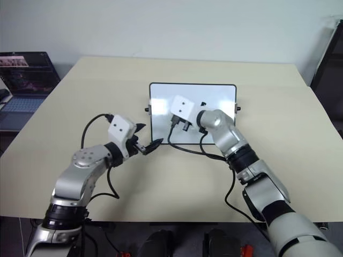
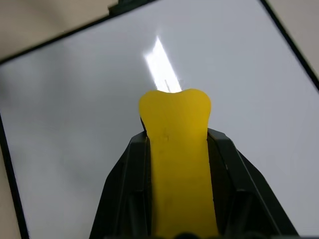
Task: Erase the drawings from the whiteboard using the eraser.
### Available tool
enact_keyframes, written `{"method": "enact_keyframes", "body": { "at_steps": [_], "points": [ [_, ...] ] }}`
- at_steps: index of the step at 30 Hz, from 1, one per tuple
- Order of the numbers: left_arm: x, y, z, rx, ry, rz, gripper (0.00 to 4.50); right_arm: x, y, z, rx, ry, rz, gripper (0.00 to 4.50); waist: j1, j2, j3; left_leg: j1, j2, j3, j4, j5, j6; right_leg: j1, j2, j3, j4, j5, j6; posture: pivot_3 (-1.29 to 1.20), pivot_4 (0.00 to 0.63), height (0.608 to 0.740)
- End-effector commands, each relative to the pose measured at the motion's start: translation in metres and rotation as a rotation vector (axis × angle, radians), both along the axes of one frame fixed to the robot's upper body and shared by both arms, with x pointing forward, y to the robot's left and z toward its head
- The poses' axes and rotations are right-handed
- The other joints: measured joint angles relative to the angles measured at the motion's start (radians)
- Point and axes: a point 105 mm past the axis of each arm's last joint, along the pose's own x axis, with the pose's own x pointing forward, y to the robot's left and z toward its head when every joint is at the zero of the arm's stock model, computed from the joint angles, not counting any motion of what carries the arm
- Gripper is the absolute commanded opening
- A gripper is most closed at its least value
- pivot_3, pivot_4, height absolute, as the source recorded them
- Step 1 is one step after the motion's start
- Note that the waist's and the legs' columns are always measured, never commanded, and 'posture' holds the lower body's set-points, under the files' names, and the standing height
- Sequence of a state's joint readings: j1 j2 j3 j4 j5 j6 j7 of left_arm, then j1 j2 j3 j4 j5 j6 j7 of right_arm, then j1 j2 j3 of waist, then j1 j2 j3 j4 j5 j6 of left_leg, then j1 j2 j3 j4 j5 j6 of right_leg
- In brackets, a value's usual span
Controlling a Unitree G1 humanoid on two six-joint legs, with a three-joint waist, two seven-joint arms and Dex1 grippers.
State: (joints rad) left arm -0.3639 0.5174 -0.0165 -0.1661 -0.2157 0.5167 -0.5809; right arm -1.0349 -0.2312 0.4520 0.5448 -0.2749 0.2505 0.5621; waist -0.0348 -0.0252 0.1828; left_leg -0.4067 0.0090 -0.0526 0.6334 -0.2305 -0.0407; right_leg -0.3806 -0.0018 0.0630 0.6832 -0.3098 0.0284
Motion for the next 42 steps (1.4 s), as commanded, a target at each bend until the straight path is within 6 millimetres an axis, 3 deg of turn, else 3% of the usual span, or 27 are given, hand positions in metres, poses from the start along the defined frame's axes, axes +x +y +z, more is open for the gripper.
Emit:
{"method": "enact_keyframes", "body": {
  "at_steps": [1,8,19,27,32,34,42],
  "points": [
    [-0.004,-0.007,0.013,0.007,-0.050,-0.033,4.50,0.000,0.013,0.019,-0.002,-0.069,0.043,1.12,0.000,0.000,0.000,0.000,0.000,0.000,0.000,0.000,0.000,0.000,0.000,0.000,0.000,0.000,0.000,0.00,0.150,0.740],
    [-0.004,-0.012,0.015,0.008,-0.051,-0.042,4.50,0.001,0.020,0.009,-0.069,-0.051,0.071,1.12,-0.004,0.000,0.000,0.000,0.000,0.000,0.000,0.000,0.000,-0.001,0.000,0.000,0.001,0.000,0.000,0.00,0.150,0.740],
    [-0.006,-0.015,0.017,0.003,-0.048,-0.045,4.50,0.010,-0.012,0.000,-0.100,-0.005,0.005,1.12,0.000,0.000,0.000,0.000,0.000,-0.001,0.006,0.000,0.000,-0.001,0.000,0.000,0.007,0.000,0.000,0.00,0.150,0.740],
    [-0.006,-0.015,0.018,0.001,-0.047,-0.048,4.50,-0.009,-0.008,-0.020,-0.176,0.061,0.095,1.12,-0.001,0.000,0.000,0.001,-0.001,-0.001,0.011,0.000,0.000,0.000,0.001,0.000,0.014,0.000,0.000,0.00,0.150,0.740],
    [-0.007,-0.016,0.017,0.000,-0.043,-0.051,4.50,0.009,-0.001,0.023,-0.027,-0.126,0.006,1.12,-0.013,0.000,0.000,0.002,0.000,0.000,0.011,0.000,0.000,0.000,0.001,0.000,0.015,0.000,0.000,0.00,0.150,0.740],
    [-0.007,-0.016,0.016,-0.001,-0.042,-0.051,4.50,0.012,0.000,0.028,-0.008,-0.148,-0.004,1.12,-0.016,0.000,0.000,0.002,0.000,0.000,0.011,0.000,0.000,0.000,0.001,0.000,0.015,0.000,0.000,0.00,0.150,0.740],
    [-0.008,-0.014,0.014,0.002,-0.036,-0.053,4.50,-0.007,0.004,-0.015,-0.158,0.001,0.113,1.12,-0.020,0.000,0.000,0.001,0.000,0.000,0.010,0.000,0.000,0.000,0.001,0.001,0.013,0.000,0.000,0.00,0.150,0.740]
  ]
}}
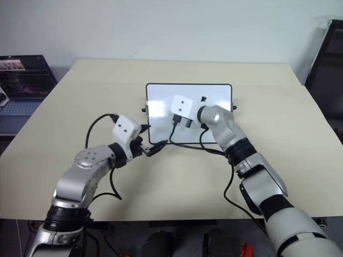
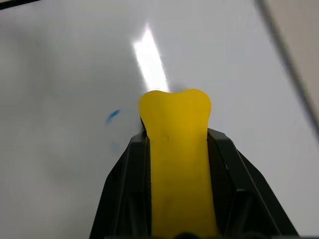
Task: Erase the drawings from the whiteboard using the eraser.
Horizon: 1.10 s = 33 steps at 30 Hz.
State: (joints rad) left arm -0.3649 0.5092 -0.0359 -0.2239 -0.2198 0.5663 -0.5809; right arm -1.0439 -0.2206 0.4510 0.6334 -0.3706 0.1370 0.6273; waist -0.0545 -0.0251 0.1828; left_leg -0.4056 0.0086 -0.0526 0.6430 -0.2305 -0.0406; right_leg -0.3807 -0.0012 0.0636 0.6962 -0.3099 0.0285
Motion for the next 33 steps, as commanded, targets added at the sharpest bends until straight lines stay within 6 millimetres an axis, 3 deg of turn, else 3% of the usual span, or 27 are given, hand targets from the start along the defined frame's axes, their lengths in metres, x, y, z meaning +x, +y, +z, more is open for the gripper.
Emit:
{"method": "enact_keyframes", "body": {
  "at_steps": [1,8,14,19,33],
  "points": [
    [-0.002,-0.002,0.010,0.000,-0.042,-0.020,4.50,-0.008,0.004,-0.001,-0.053,0.001,0.055,1.12,0.000,0.000,0.000,0.000,0.000,0.000,0.000,0.000,0.000,0.000,0.000,0.000,0.000,0.000,0.000,0.00,0.150,0.740],
    [-0.003,-0.002,0.010,0.005,-0.039,-0.025,4.50,0.004,0.007,0.023,-0.018,-0.151,0.018,1.12,-0.002,0.000,0.000,0.001,0.000,-0.001,0.001,0.000,0.000,0.000,0.000,0.000,0.002,0.000,0.000,0.00,0.150,0.740],
    [-0.003,-0.003,0.009,0.004,-0.038,-0.030,4.50,-0.005,0.019,0.009,-0.055,-0.133,0.078,1.12,-0.002,0.000,0.000,0.000,0.000,0.000,0.000,0.000,0.000,0.000,0.000,0.000,0.001,0.000,0.000,0.00,0.150,0.740],
    [-0.002,-0.004,0.009,0.003,-0.035,-0.036,4.50,-0.004,0.016,0.012,-0.058,-0.116,0.063,1.12,-0.002,0.000,0.000,0.000,0.000,0.000,0.000,0.000,0.000,0.000,0.000,0.000,0.001,0.000,0.000,0.00,0.150,0.740],
    [-0.001,-0.003,0.006,0.004,-0.032,-0.048,4.50,0.003,-0.036,-0.003,-0.128,-0.046,-0.033,1.12,0.010,0.000,0.000,0.001,-0.001,-0.001,0.001,0.000,0.000,0.001,0.000,0.000,0.001,0.000,0.000,0.00,0.150,0.740]
  ]
}}
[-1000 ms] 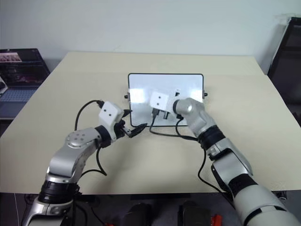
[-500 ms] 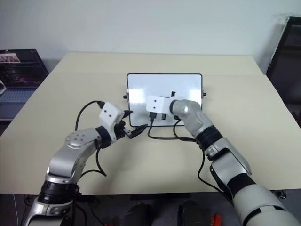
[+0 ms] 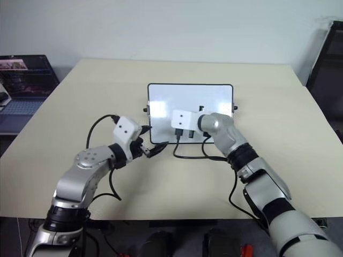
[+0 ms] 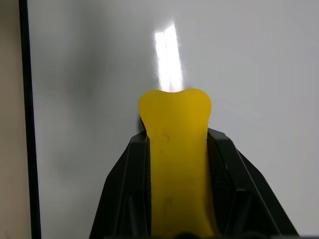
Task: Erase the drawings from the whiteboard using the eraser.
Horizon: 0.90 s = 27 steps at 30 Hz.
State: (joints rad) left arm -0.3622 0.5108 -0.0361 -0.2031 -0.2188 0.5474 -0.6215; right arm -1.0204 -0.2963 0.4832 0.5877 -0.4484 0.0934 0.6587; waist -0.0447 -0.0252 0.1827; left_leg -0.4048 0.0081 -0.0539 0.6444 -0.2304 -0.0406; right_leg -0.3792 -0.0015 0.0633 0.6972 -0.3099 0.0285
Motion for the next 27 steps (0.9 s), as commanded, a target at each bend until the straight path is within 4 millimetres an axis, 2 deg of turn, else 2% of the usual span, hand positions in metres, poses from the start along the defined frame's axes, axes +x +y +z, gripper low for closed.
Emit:
{"method": "enact_keyframes", "body": {
  "at_steps": [1,8,10,14,18,20,21,24,27],
  "points": [
    [0.001,-0.003,0.009,0.003,-0.047,-0.017,4.50,0.002,-0.014,0.001,0.015,0.011,-0.039,1.12,0.000,0.000,0.000,0.001,0.000,0.000,0.000,0.000,0.000,0.000,0.000,0.000,0.000,0.000,0.000,0.00,0.150,0.740],
    [0.000,-0.005,0.008,0.000,-0.048,-0.027,4.50,-0.003,0.018,0.011,0.081,-0.020,0.019,1.12,-0.014,0.000,0.000,0.004,0.000,0.001,-0.001,0.000,0.000,0.003,0.000,0.000,0.000,0.000,0.000,0.00,0.150,0.740],
    [0.000,-0.005,0.008,0.002,-0.048,-0.025,4.50,0.001,0.028,0.019,0.114,-0.048,0.018,1.12,-0.017,0.000,0.000,0.004,0.001,0.001,-0.001,0.000,0.000,0.002,0.000,0.000,0.000,0.000,0.000,0.00,0.150,0.740],
    [-0.001,-0.003,0.008,0.004,-0.048,-0.021,4.50,0.009,0.032,0.031,0.156,-0.080,-0.005,1.12,-0.015,0.000,0.000,0.003,0.001,0.001,-0.001,0.000,0.000,0.002,0.001,0.001,0.000,0.000,0.000,0.00,0.150,0.740],
    [-0.002,-0.004,0.009,0.003,-0.049,-0.019,4.50,0.018,0.026,0.040,0.177,-0.106,-0.045,1.12,-0.010,0.000,0.000,0.003,0.000,0.001,-0.002,0.000,0.000,0.001,0.000,0.001,-0.001,0.000,0.000,0.00,0.150,0.740],
    [-0.003,-0.004,0.009,0.001,-0.049,-0.019,4.50,0.020,0.022,0.039,0.176,-0.095,-0.056,1.12,-0.010,0.000,0.000,0.002,0.000,0.001,-0.002,0.000,0.000,0.001,0.000,0.001,-0.001,0.000,0.000,0.00,0.150,0.740],
    [-0.003,-0.005,0.009,0.001,-0.049,-0.020,4.50,0.018,0.019,0.031,0.159,-0.064,-0.054,1.12,-0.011,0.000,0.000,0.002,0.000,0.001,-0.002,0.000,0.000,0.001,0.000,0.001,-0.001,0.000,0.000,0.00,0.150,0.740],
    [-0.004,-0.006,0.010,0.000,-0.048,-0.020,4.50,0.009,0.012,0.009,0.103,0.030,-0.022,1.12,-0.010,0.000,0.000,0.003,0.000,0.001,-0.002,0.000,0.000,0.002,0.000,0.001,-0.001,0.000,0.000,0.00,0.150,0.740],
    [-0.003,-0.006,0.011,-0.002,-0.048,-0.021,4.50,-0.003,0.011,0.001,0.097,0.075,0.011,1.12,-0.010,0.000,0.000,0.003,0.000,0.000,-0.002,0.000,0.000,0.003,0.000,0.001,-0.001,0.000,0.000,0.00,0.150,0.740]
  ]
}}
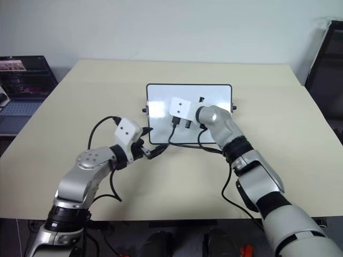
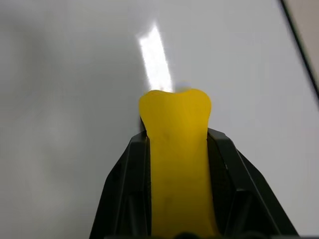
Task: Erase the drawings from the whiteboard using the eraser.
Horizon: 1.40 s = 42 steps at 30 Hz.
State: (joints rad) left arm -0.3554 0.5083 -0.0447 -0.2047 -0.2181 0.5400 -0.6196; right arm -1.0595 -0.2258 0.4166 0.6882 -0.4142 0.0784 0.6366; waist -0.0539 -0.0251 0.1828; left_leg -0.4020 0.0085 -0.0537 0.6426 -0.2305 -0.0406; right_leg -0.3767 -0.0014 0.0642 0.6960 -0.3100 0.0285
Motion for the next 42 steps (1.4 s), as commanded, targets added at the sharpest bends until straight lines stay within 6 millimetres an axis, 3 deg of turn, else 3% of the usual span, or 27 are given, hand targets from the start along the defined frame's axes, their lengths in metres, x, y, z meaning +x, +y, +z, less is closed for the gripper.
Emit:
{"method": "enact_keyframes", "body": {
  "at_steps": [1,4,8,11,17,21,23,32,42],
  "points": [
    [-0.002,-0.004,0.013,-0.003,-0.049,-0.015,4.50,-0.012,-0.002,-0.004,-0.009,0.035,0.030,1.12,-0.001,0.000,0.000,0.000,0.000,0.000,0.000,0.000,0.000,0.000,0.000,0.000,0.000,0.000,0.000,0.00,0.150,0.740],
    [-0.001,-0.005,0.014,-0.007,-0.049,-0.019,4.50,-0.016,-0.007,0.000,0.019,0.009,0.017,1.12,-0.001,0.000,0.000,0.000,0.000,0.000,0.000,0.000,0.000,0.000,0.000,0.000,0.001,0.000,0.000,0.00,0.150,0.740],
    [-0.003,-0.007,0.016,-0.018,-0.061,-0.049,4.50,-0.023,-0.017,0.021,0.214,0.018,-0.036,1.11,-0.001,0.000,0.000,0.000,0.000,0.000,0.000,0.000,0.000,-0.001,0.000,0.000,0.001,0.000,0.000,0.00,0.150,0.740],
    [-0.008,-0.013,0.018,-0.029,-0.073,-0.103,4.50,-0.040,-0.041,0.026,0.362,0.077,-0.096,1.11,0.003,0.000,0.000,-0.002,0.000,0.000,0.000,0.000,0.000,-0.001,0.000,0.000,0.000,0.000,0.000,0.00,0.150,0.740],
    [-0.024,-0.035,0.024,-0.041,-0.104,-0.269,4.50,-0.091,-0.108,0.012,0.574,0.080,-0.323,1.11,0.027,0.000,0.000,-0.007,0.000,-0.004,0.000,0.000,0.000,-0.003,0.000,-0.001,-0.005,0.000,0.000,0.00,0.150,0.740],
    [-0.028,-0.047,0.023,-0.038,-0.103,-0.353,4.50,-0.115,-0.131,-0.002,0.677,0.100,-0.483,1.11,0.019,0.000,0.000,-0.007,0.000,-0.002,0.001,0.000,0.000,-0.003,0.000,0.000,-0.005,0.000,0.000,0.00,0.150,0.740],
    [-0.029,-0.063,0.023,-0.030,-0.105,-0.443,4.50,-0.122,-0.146,-0.012,0.712,0.096,-0.591,1.11,0.020,0.000,0.000,-0.006,0.001,-0.002,0.000,0.000,0.000,-0.003,0.001,0.001,-0.004,0.000,0.000,0.00,0.150,0.740],
    [-0.030,-0.126,0.030,0.018,-0.111,-0.796,4.50,-0.106,-0.197,-0.027,0.784,0.073,-0.913,1.11,0.020,0.000,0.000,-0.005,0.000,0.003,0.001,0.000,0.000,-0.002,0.007,0.001,-0.005,0.000,0.002,0.00,0.150,0.740],
    [-0.026,-0.137,0.015,0.085,-0.117,-0.862,4.50,-0.101,-0.211,-0.045,0.833,0.153,-1.011,1.11,0.017,0.000,0.000,-0.007,0.000,0.003,-0.001,0.000,0.001,-0.004,0.008,0.003,-0.006,0.000,0.001,0.00,0.150,0.740]
  ]
}}
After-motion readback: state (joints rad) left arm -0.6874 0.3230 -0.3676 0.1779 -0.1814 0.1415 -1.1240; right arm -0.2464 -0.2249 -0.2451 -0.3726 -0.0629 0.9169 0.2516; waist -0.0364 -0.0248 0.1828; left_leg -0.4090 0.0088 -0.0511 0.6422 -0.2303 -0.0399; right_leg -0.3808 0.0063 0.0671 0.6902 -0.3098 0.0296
